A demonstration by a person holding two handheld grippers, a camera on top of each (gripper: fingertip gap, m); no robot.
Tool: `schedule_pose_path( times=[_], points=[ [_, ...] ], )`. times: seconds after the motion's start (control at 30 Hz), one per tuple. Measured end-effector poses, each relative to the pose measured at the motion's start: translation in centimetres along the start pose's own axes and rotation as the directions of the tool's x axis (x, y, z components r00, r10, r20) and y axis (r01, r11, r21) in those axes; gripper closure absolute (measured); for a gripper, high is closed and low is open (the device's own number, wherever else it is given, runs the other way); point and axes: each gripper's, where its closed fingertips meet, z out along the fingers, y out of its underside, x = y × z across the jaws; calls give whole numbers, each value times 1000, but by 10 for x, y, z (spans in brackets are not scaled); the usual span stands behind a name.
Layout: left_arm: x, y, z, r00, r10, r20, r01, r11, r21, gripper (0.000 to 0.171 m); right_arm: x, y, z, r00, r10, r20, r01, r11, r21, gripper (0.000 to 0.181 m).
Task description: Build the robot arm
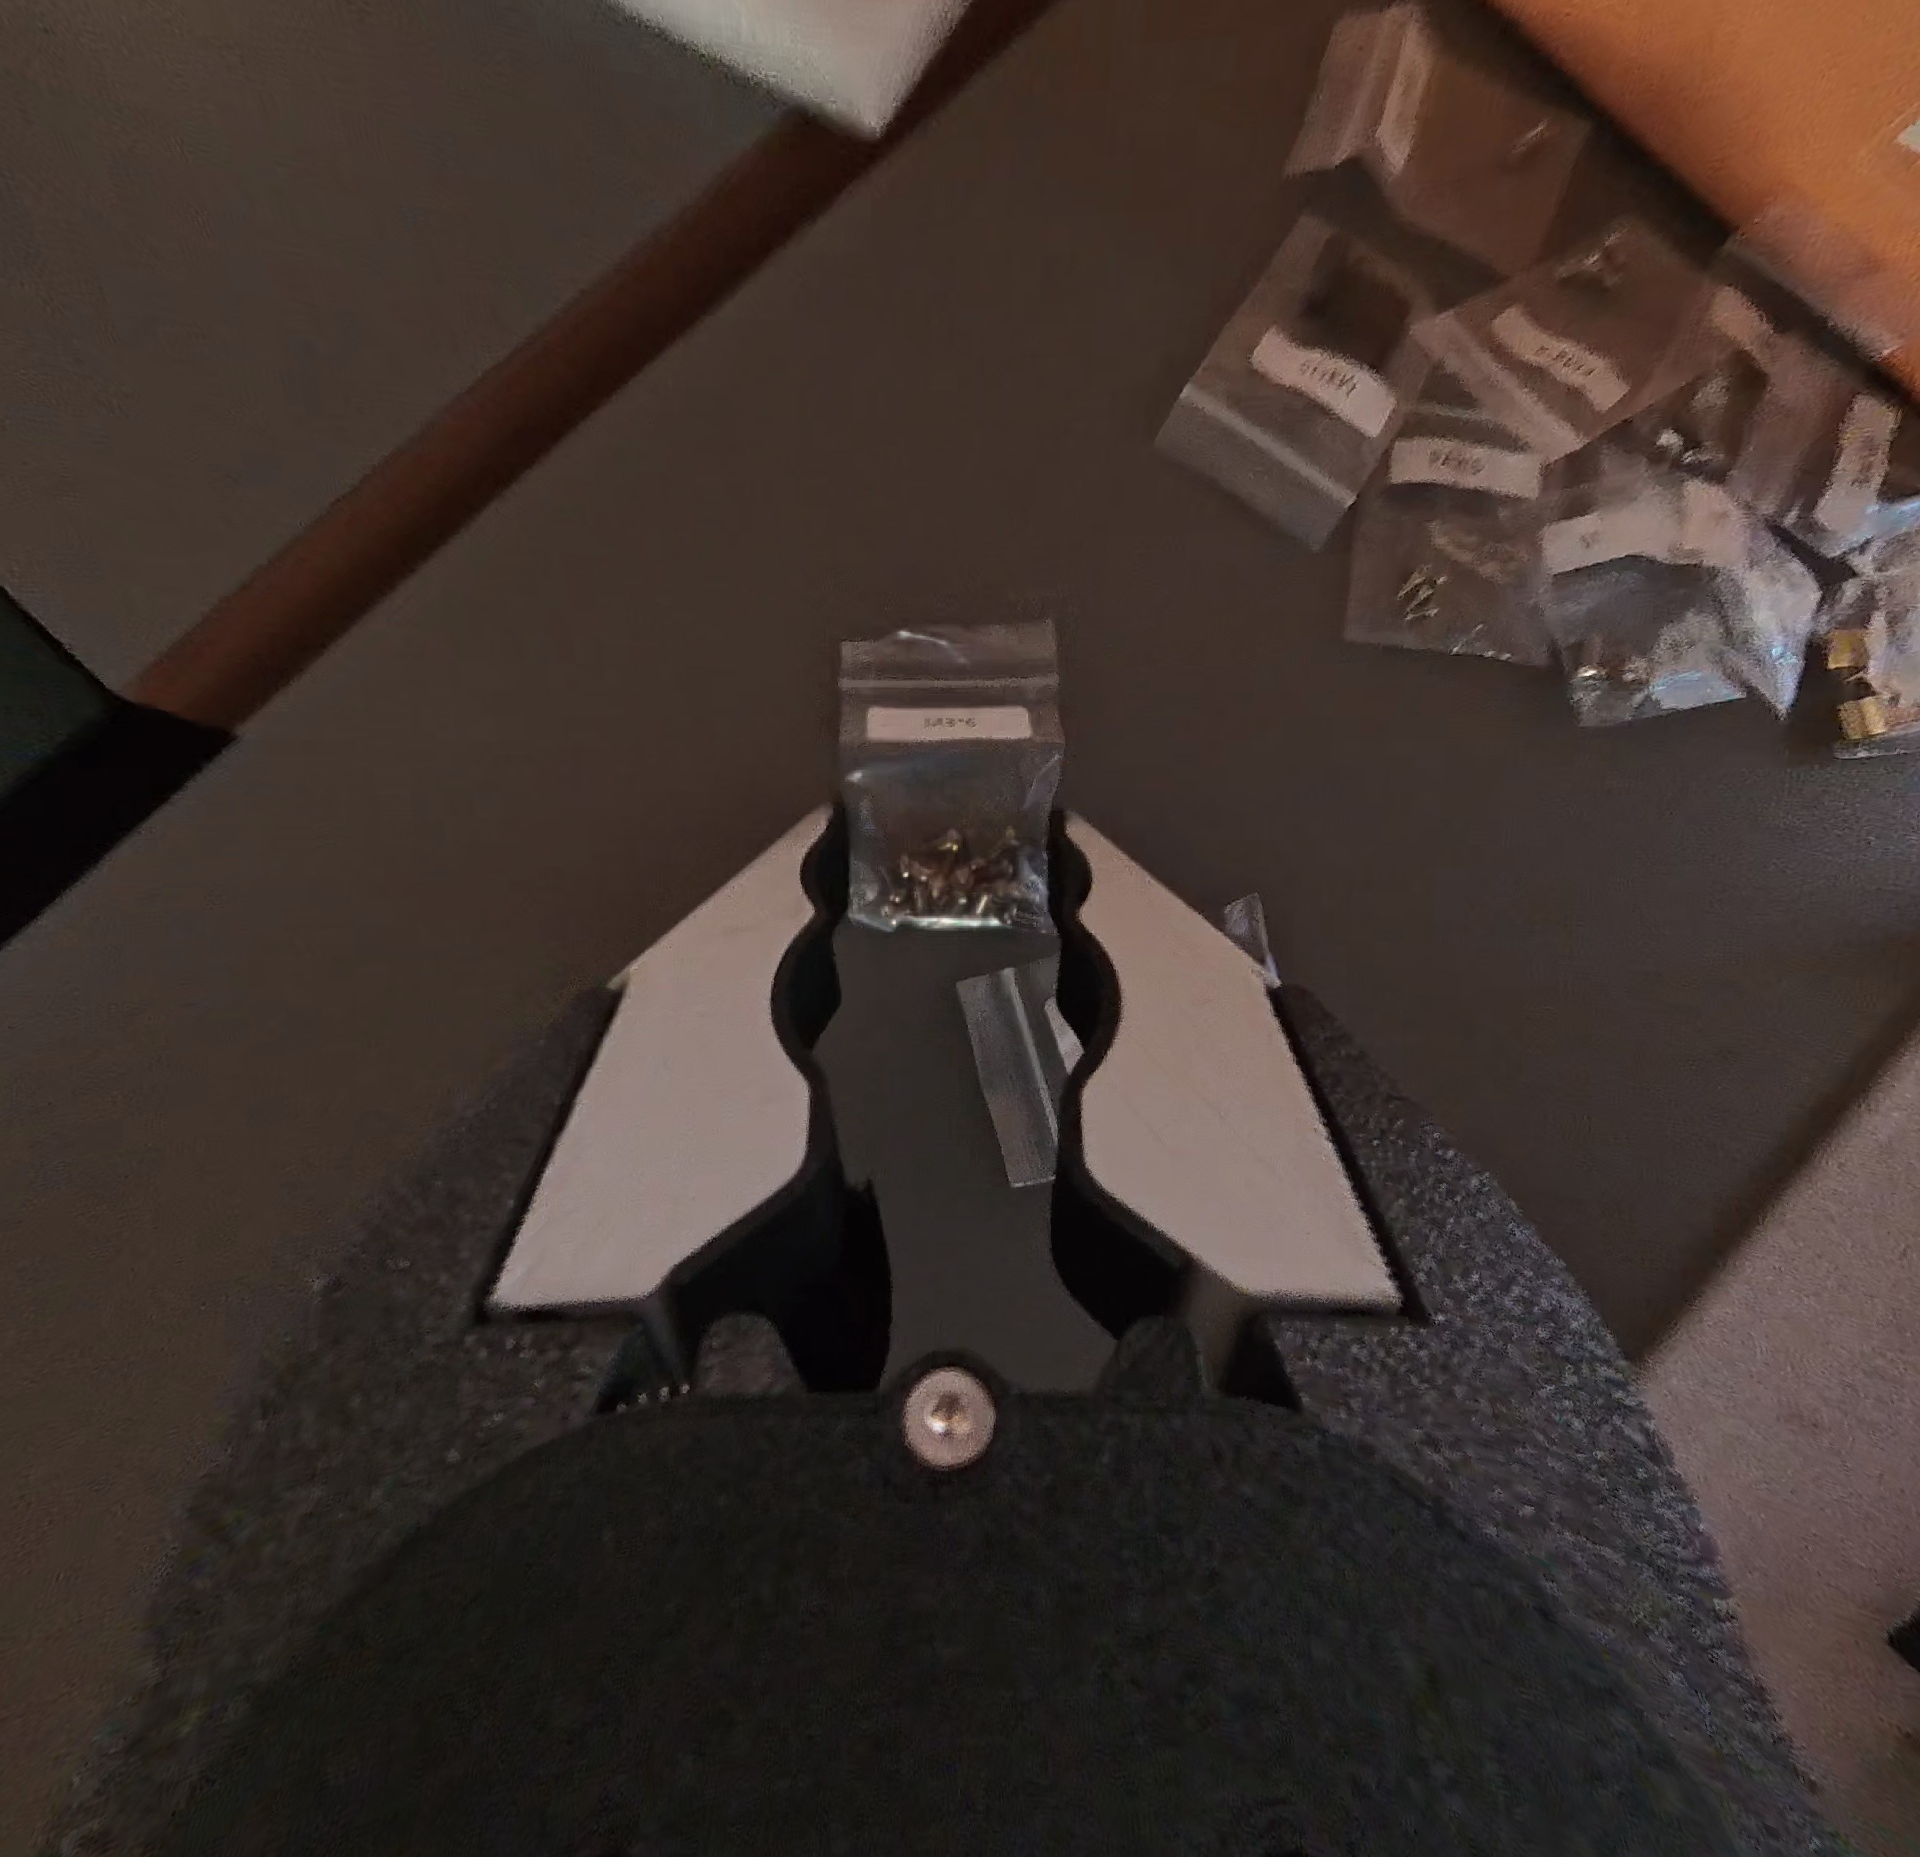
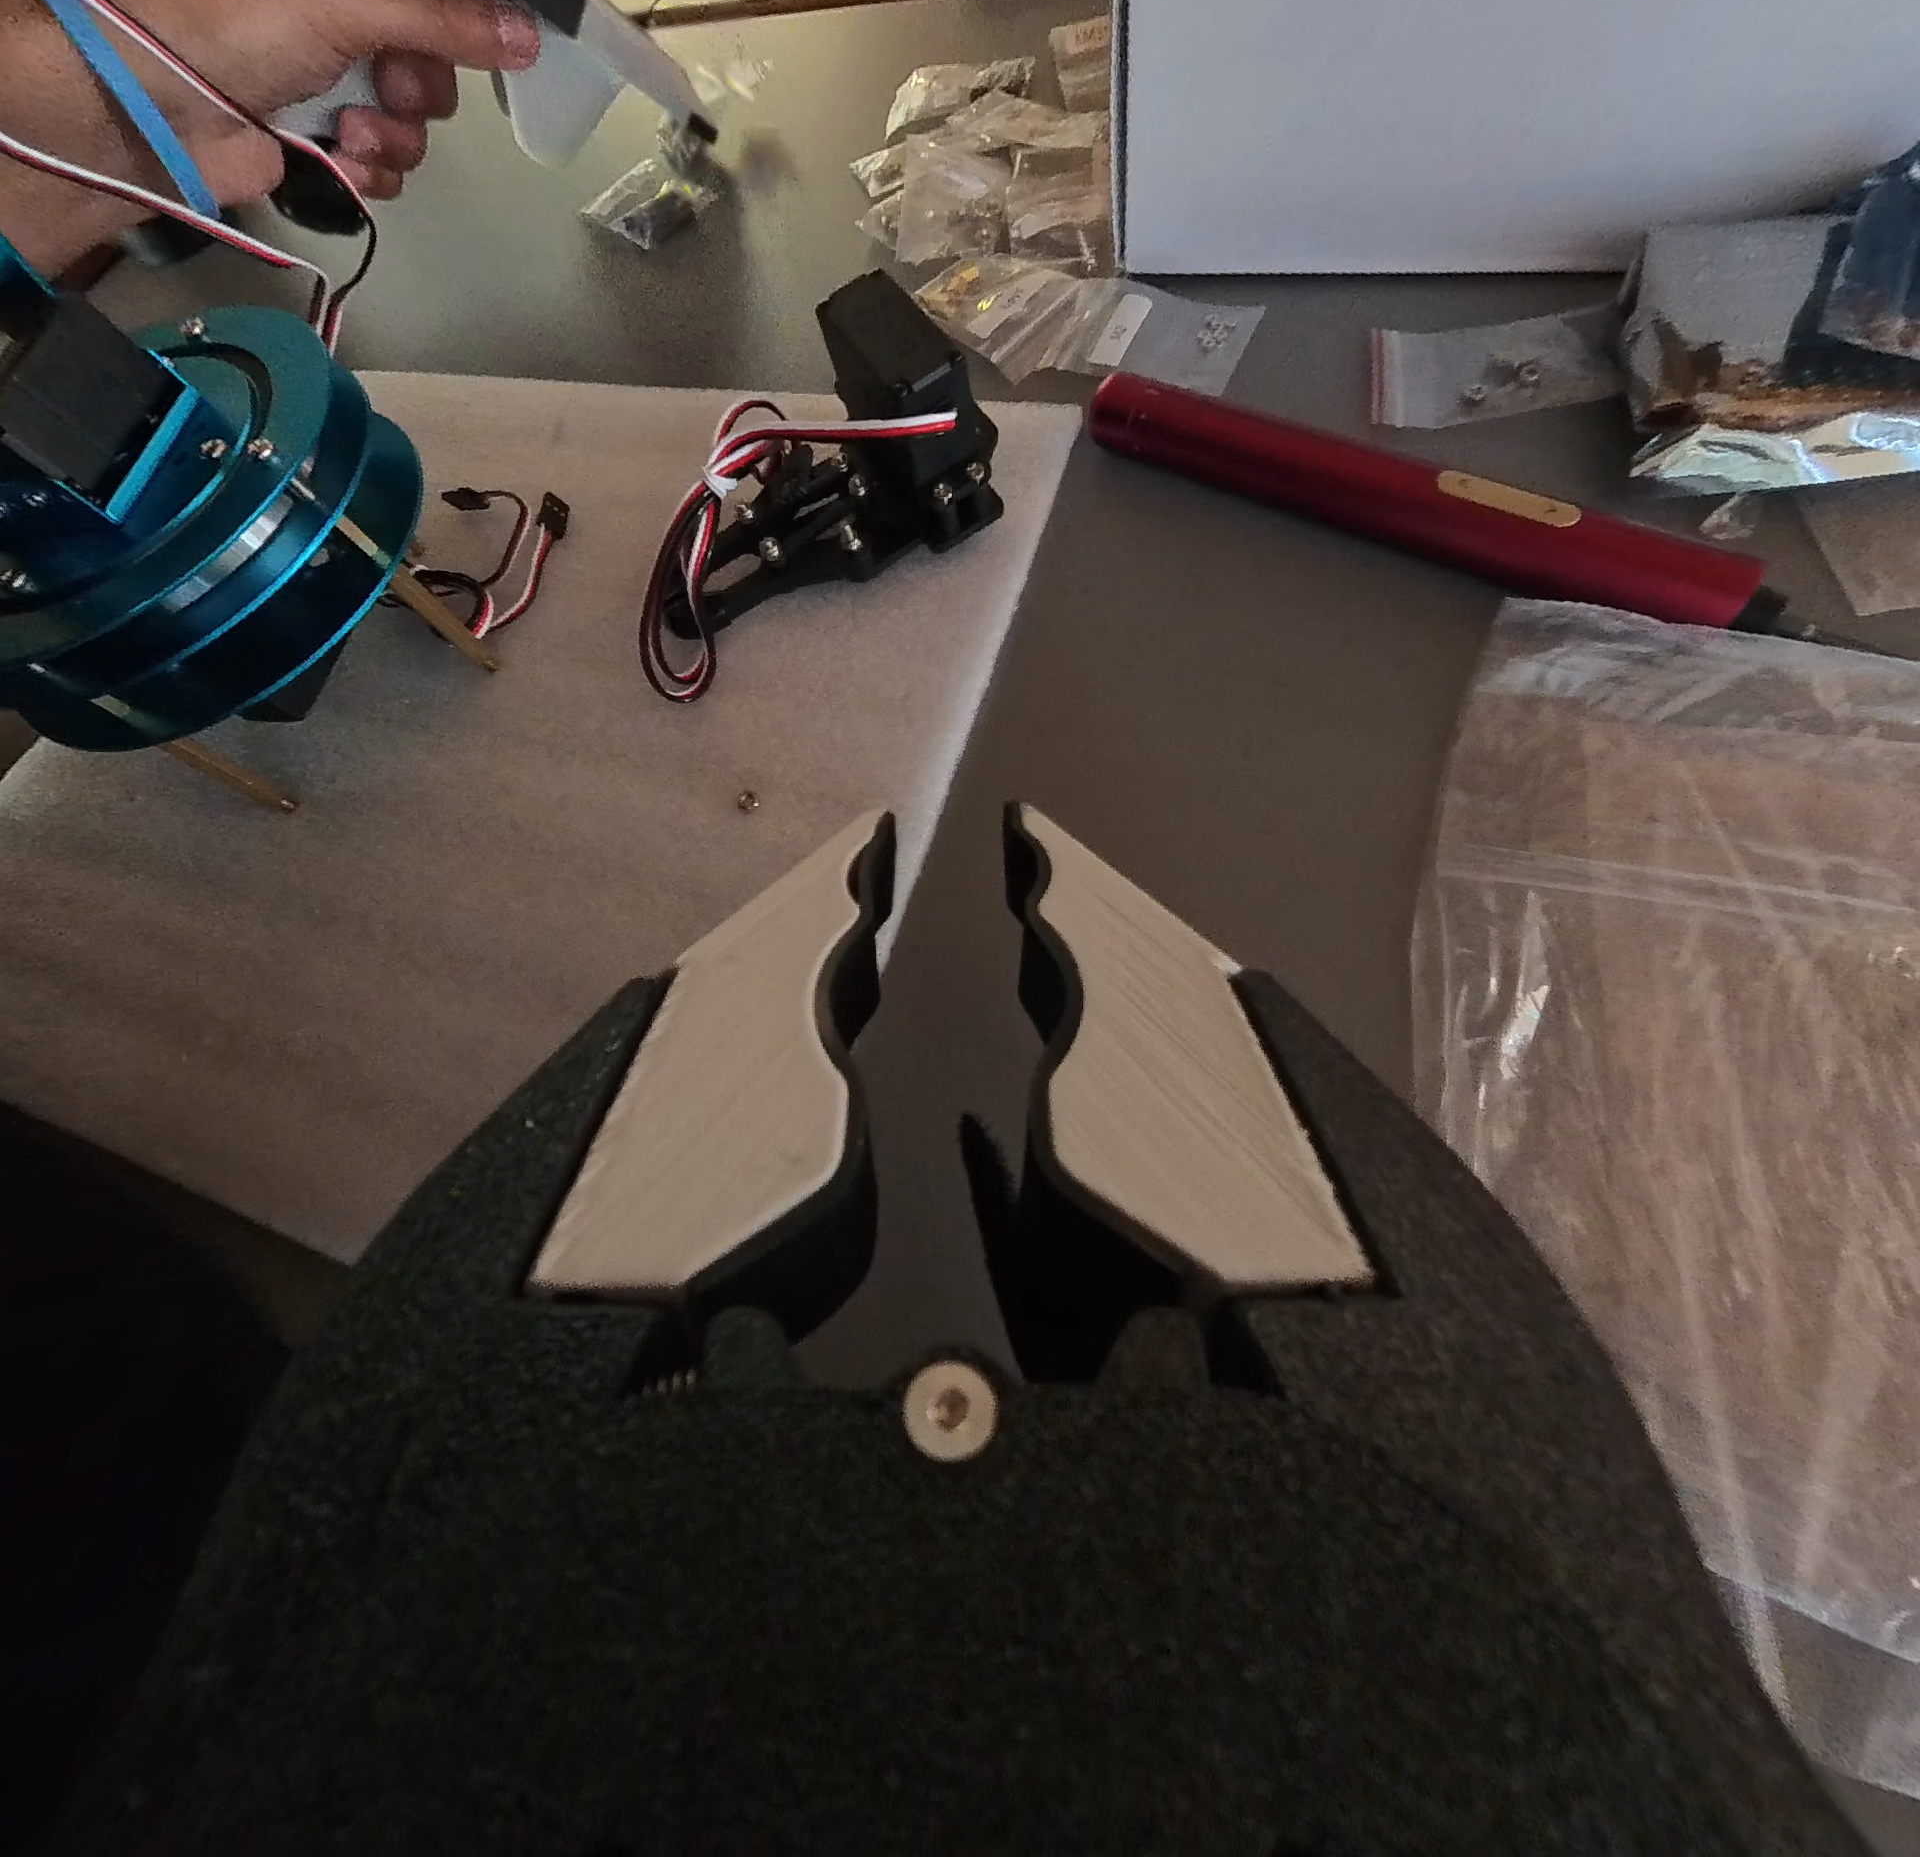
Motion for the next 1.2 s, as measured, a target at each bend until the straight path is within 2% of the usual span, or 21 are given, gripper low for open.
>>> schedule_pose_path(
  times=[0.07, 0.13, 0.23, 0.3, 0.37, 0.43, 0.5, 0.53, 0.57, 0.6, 0.77, 0.93, 1.0, 1.03, 1.13, 1.2],
  points=[
    [0, -3, 1, 1000, -20, 0, 20, 1000, 8, 128, 0, 1, 1, 1000, -4, 1, 4, 1000, -8, 161],
    [11, -11, 1, 999, -38, -15, 38, 999, 19, 112, 1, 1, 1, 1000, 1, -3, -1, 1000, -8, 161],
    [49, -44, -10, 998, 16, -55, -7, 989, 150, 112, 5, 0, -2, 1000, 7, -18, -7, 1000, -3, 161],
    [99, -51, -7, 976, 32, -215, 0, 989, 145, 126, 7, 1, -3, 999, 16, -27, -16, 1000, -1, 161],
    [135, -46, 5, 933, -29, -358, 60, 995, 75, 130, 8, 3, -4, 999, 25, -28, -25, 1000, -3, 161],
    [149, -36, 21, 912, -90, -401, 97, 995, -2, 129, 9, 4, -5, 999, 23, -36, -23, 1000, -4, 161],
    [155, -34, 27, 897, -122, -424, 126, 992, -20, 132, 10, 6, -7, 999, 22, -47, -23, 1000, -8, 161],
    [157, -36, 28, 889, -127, -439, 134, 991, -14, 140, 11, 7, -9, 998, 24, -54, -24, 1000, -7, 161],
    [161, -38, 26, 878, -121, -464, 133, 991, -8, 162, 12, 9, -10, 998, 29, -59, -30, 1000, -5, 161],
    [164, -40, 23, 868, -109, -485, 126, 992, 3, 171, 13, 10, -11, 997, 38, -60, -38, 999, -5, 161],
    [147, -31, 2, 878, -93, -469, 102, 995, -7, 171, 14, 14, -12, 996, 55, -65, -55, 998, -7, 161],
    [112, 17, -20, 871, -166, -463, 103, 982, -159, 171, 13, 13, -9, 997, 61, -53, -61, 998, 5, 161],
    [100, 24, -21, 888, -169, -428, 105, 980, -168, 157, 11, 12, -6, 997, 62, -40, -62, 998, 7, 161],
    [95, 22, -21, 901, -159, -404, 104, 982, -157, 145, 10, 11, -4, 998, 58, -35, -58, 998, 4, 161],
    [81, 12, -18, 953, -46, -298, 12, 993, -116, 126, 8, 9, -2, 999, 35, -34, -35, 999, -1, 161],
    [76, -14, -16, 969, 85, -231, -93, 995, -23, 125, 8, 8, -3, 999, 31, -40, -31, 1000, -1, 161]
  ],
)
